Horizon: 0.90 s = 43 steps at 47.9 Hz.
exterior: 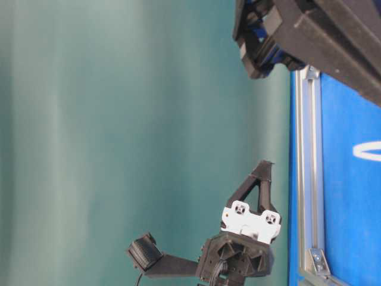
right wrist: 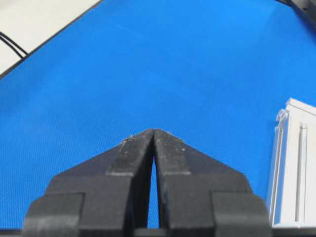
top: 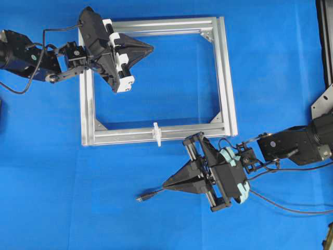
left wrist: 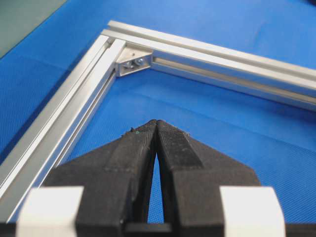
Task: Insert the wire through the string loop located in the center.
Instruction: 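Open the right gripper and move it over the black USB cable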
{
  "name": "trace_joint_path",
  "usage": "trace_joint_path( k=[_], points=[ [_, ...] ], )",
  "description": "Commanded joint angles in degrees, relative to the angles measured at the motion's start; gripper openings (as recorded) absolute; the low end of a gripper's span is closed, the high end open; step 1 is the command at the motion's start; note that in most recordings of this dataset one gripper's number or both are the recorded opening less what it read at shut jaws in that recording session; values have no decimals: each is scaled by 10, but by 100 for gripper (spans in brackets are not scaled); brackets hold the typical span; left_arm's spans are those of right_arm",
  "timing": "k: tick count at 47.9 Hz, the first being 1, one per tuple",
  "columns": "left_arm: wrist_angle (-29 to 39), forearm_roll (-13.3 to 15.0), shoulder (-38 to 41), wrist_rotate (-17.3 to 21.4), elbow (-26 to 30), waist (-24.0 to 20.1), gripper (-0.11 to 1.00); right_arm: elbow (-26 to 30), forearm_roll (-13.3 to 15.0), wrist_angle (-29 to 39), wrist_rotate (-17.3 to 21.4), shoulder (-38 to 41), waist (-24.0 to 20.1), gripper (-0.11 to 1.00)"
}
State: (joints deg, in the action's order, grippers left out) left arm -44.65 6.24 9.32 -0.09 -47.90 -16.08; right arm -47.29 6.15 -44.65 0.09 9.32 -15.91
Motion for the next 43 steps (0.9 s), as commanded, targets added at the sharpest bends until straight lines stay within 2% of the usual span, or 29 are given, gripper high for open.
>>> trace_joint_path(
  k=[1,6,29,33,37,43],
  points=[
    [7,-7,-25,-2,7,-1,0,6,0,-4,-3,-25,4,0],
    [8,-8,-25,2,6,-1,0,5,0,4,-1,-32,4,-5],
    [8,-10,-25,4,6,-3,0,8,0,25,25,-32,4,-2],
    [9,-11,-25,4,6,-3,0,8,0,25,34,-32,3,9],
    [9,-11,-25,4,6,-3,0,8,0,33,39,-32,1,30],
    [9,-11,-25,5,6,-3,0,11,-2,49,40,-32,-2,68]
  ],
)
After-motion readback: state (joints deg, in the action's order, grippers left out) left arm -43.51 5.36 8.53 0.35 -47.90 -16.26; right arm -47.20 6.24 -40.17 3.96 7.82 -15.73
